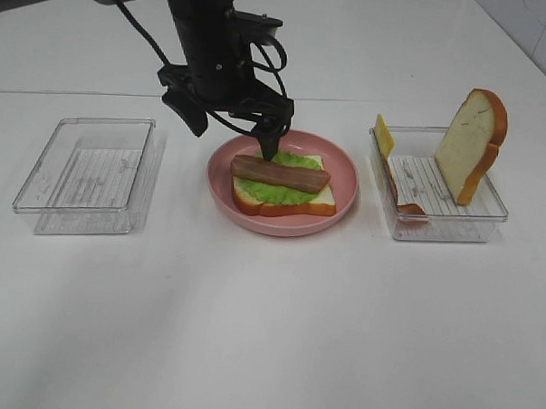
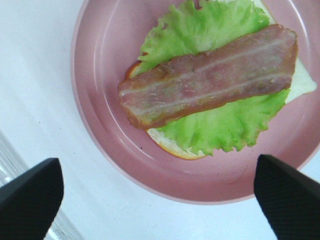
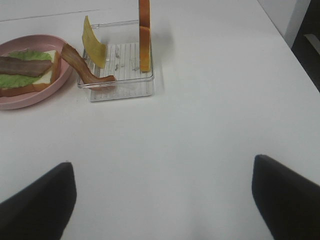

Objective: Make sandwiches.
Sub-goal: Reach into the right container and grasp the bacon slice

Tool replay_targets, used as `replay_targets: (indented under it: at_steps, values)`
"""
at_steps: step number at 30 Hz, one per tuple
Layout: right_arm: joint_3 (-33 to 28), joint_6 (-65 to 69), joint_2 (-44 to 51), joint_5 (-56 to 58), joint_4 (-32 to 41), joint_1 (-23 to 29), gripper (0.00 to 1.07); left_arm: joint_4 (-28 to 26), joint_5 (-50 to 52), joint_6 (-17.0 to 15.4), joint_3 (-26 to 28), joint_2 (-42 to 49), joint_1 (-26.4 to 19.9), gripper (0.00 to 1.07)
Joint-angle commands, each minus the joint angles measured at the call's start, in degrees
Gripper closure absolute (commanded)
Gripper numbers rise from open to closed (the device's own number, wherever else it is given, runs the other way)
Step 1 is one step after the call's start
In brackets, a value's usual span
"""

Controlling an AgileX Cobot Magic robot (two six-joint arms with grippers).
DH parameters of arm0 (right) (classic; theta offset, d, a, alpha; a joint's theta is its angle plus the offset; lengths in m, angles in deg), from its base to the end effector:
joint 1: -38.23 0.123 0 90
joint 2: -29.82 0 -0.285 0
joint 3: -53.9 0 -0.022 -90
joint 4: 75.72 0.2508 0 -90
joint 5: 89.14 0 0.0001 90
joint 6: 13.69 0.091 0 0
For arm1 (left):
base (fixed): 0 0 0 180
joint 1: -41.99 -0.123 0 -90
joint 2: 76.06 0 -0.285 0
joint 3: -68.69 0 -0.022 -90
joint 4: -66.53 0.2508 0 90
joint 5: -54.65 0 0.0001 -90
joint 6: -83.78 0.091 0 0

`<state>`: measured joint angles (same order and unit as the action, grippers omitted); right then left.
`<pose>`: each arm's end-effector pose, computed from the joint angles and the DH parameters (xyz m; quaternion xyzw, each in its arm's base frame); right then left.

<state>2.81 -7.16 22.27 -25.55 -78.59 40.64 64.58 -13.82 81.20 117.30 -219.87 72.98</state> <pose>-0.0028 -0.0042 0.2612 0.0325 0.8747 0.0127 0.4834 0.4334 -0.2637 0.2032 0.2391 0.9604 -0.0569 0.1312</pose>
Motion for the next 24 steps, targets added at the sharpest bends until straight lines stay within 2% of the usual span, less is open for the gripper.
replay_targets:
  at_steps: [1,3,6,8,11,13,16,18,20,24]
  values:
    - [-0.17,-0.23,1.38,-0.57,-0.17,0.00,0.18,0.57,-7.22,1.66,3.09,0.63,-0.63,0.05]
    - [-0.17,-0.23,1.38,-0.57,-0.17,0.00,0.18,1.15,-7.10,1.20,5.79,1.38,-2.52,0.05]
    - [-0.17,-0.23,1.38,-0.57,-0.17,0.00,0.18,1.20,-7.10,1.03,6.07,1.83,-3.50,0.05]
    - [-0.17,-0.23,1.38,-0.57,-0.17,0.00,0.18,1.60,-7.10,1.03,5.44,3.61,-9.11,0.06]
    - [-0.17,-0.23,1.38,-0.57,-0.17,0.00,0.18,1.95,-7.10,1.03,4.87,4.01,-11.12,0.06]
    - [-0.17,-0.23,1.38,-0.57,-0.17,0.00,0.18,3.21,-7.10,1.03,2.18,6.07,-19.31,0.06]
    - [-0.17,-0.23,1.38,-0.57,-0.17,0.00,0.18,2.81,-7.10,0.97,1.38,6.88,-21.26,0.06]
    - [-0.17,-0.23,1.38,-0.57,-0.17,0.00,0.18,1.95,-7.10,1.55,-1.20,9.80,-26.24,0.06]
    - [-0.17,-0.23,1.38,-0.57,-0.17,0.00,0.18,1.95,-7.10,2.58,-2.41,11.17,-27.39,0.06]
    - [-0.17,-0.23,1.38,-0.57,-0.17,0.00,0.18,2.23,-7.10,2.23,-5.61,14.50,-27.73,0.06]
